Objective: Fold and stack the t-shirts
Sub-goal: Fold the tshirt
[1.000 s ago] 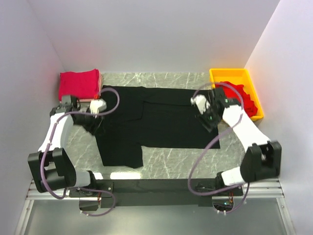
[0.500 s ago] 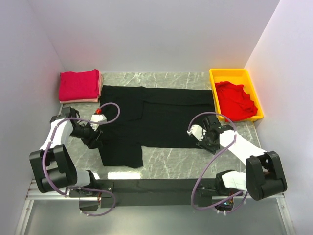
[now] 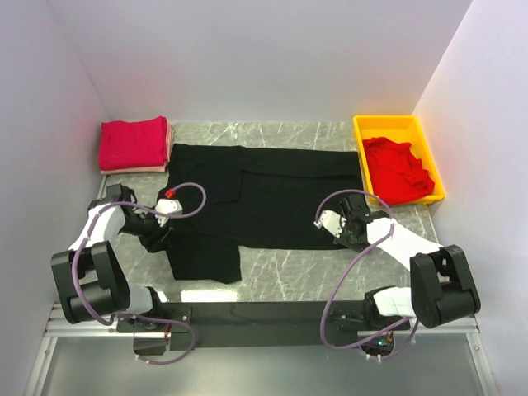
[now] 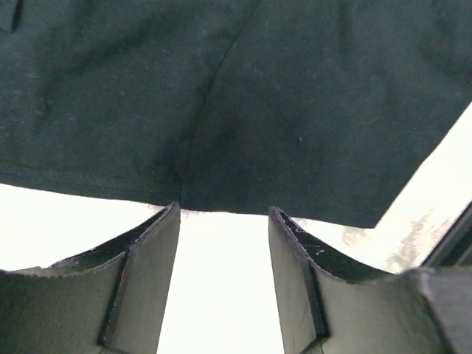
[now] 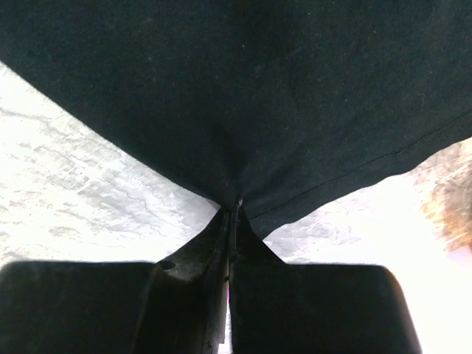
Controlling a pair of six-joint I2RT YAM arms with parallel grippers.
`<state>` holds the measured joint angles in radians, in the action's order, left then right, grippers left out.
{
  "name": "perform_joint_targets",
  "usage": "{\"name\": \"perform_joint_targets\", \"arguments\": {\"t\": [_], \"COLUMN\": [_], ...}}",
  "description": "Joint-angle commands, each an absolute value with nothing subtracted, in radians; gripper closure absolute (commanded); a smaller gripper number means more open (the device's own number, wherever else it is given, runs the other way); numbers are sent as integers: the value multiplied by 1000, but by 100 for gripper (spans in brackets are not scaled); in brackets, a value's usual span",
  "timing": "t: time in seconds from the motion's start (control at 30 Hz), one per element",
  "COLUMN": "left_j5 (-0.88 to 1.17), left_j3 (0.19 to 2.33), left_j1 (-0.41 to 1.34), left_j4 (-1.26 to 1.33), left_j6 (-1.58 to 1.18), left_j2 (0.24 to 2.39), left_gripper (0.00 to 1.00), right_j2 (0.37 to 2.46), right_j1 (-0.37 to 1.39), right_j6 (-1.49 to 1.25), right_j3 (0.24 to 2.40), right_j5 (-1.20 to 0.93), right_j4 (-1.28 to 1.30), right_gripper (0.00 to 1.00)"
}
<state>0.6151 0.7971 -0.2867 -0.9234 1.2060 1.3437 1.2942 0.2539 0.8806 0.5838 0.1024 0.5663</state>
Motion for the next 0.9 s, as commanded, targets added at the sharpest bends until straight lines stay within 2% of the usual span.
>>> {"name": "perform_joint_targets", "arguments": {"t": [0.0,0.37,0.53,0.7,0.73,0.87], "left_j5": [614,551,467,403,405,417], "left_j3": [766,683,614,581,580,591], "left_j1": [-285,-207,-184,-192,-190,-192], "left_j4": [-865,-741,-692,-719,-750,-839], "left_j6": [1287,1331,1351,1371,1388,1404], "left_j2": [1344,1371,1402,1391,1362,1295], "left_gripper": [43,43,50,76,83,99], "right_j2": [1316,1339,1342,1339,1338,1310], "right_j1": [259,256,256,258,256,255], "right_j6": [881,858,856,851,851,857], "right_j3": [621,660,666,663,661,655], "right_j5": [106,94,95,104,104,98], "right_j4": [557,586,597,598,600,609], "right_gripper": [100,100,100,100,100,100]}}
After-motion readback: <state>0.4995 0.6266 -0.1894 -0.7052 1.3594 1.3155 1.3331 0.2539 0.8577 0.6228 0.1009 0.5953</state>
